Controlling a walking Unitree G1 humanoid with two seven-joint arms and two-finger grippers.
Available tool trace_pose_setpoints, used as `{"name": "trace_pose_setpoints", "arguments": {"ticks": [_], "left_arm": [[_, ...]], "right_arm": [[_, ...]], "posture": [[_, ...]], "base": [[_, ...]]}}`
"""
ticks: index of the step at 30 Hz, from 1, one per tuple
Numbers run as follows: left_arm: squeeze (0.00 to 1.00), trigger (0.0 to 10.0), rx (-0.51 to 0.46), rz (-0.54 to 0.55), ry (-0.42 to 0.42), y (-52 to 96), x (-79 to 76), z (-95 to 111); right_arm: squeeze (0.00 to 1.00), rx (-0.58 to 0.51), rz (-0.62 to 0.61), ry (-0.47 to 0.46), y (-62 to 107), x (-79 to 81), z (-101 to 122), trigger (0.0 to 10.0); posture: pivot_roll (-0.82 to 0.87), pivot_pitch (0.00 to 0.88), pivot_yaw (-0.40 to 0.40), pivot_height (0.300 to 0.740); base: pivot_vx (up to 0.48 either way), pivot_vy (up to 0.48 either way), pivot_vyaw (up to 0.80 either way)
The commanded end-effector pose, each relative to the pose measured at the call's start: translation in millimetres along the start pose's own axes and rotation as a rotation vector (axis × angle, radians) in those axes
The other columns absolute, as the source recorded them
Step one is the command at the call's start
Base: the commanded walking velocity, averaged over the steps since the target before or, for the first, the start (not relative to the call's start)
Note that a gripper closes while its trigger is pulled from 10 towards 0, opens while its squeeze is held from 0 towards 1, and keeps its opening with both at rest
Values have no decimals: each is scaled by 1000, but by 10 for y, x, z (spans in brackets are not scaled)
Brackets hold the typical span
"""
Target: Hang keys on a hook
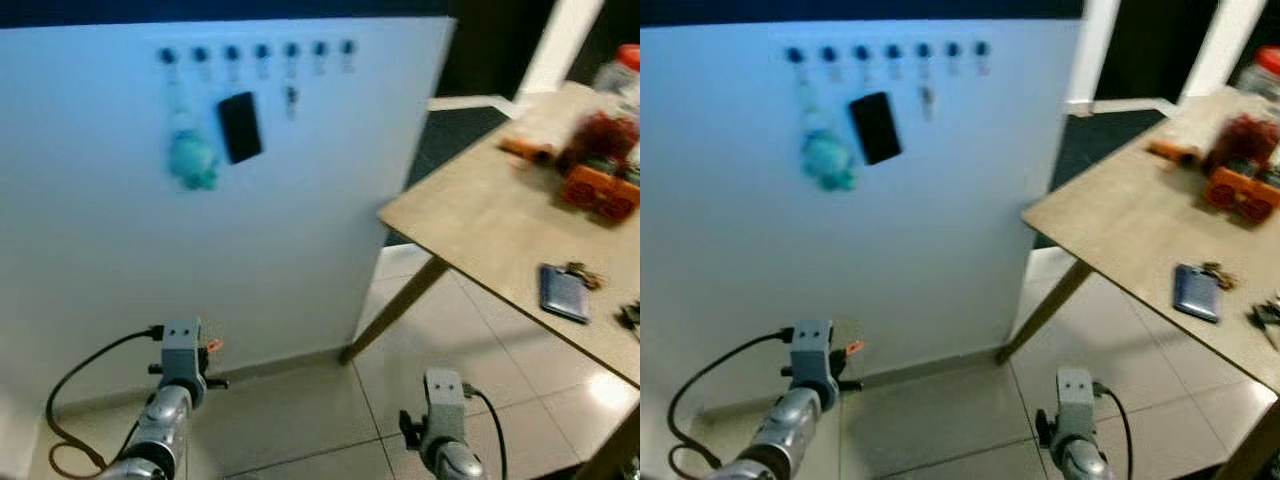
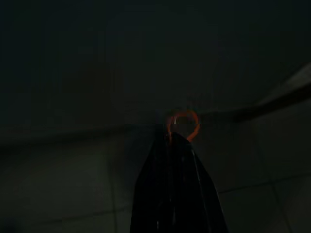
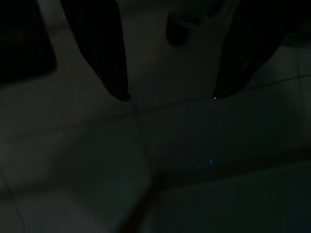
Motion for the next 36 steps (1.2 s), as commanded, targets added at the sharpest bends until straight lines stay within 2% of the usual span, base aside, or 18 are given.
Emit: {"name": "trace_pose_setpoints", "arguments": {"ticks": [1,4,15,27,29,32,35,36], "left_arm": [[0,10000,11,-3,0,-2,-17,-19],[0,10000,-14,6,-34,-12,-22,35],[0,10000,-32,29,-51,-46,-4,133],[0,10000,-33,43,-87,-46,32,149],[0,10000,-27,18,-125,-50,-1,145],[0,10000,-32,-6,-125,-52,-46,146],[0,10000,-34,-55,-172,-67,-174,151],[0,10000,-34,-55,-172,-67,-174,151]], "right_arm": [[0,23,-12,-13,19,-35,-70,10000],[0,19,-12,-9,10,-41,-44,10000],[0,16,-13,4,-1,-77,-9,10000],[0,14,-10,11,2,-62,-17,10000],[0,13,-33,-17,8,-80,-29,10000],[0,18,-32,-22,10,-78,-42,10000],[0,23,-32,-13,18,-80,-64,10000],[0,23,-32,-13,18,-80,-64,10000]], "posture": [[78,0,-33,740],[82,0,-34,740],[83,0,-36,740],[82,0,-28,740],[83,0,-27,740],[83,0,-26,740],[81,0,-23,740],[81,0,-23,740]], "base": [[0,0,800],[0,0,800],[0,0,800],[0,0,800],[0,0,0],[0,0,0],[0,0,0],[0,0,0]]}}
Point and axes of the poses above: a point about 5 cm out from each wrist's last joint towards the gripper, its own y axis pointing back from the gripper into the wrist, its own z axis along the axis of the wrist's last joint, x = y × z, the point moved 5 cm from there along -y, pointing out of the wrist towards the gripper, and after that the axes turned 2 degrees about y, right-handed, at the moved point
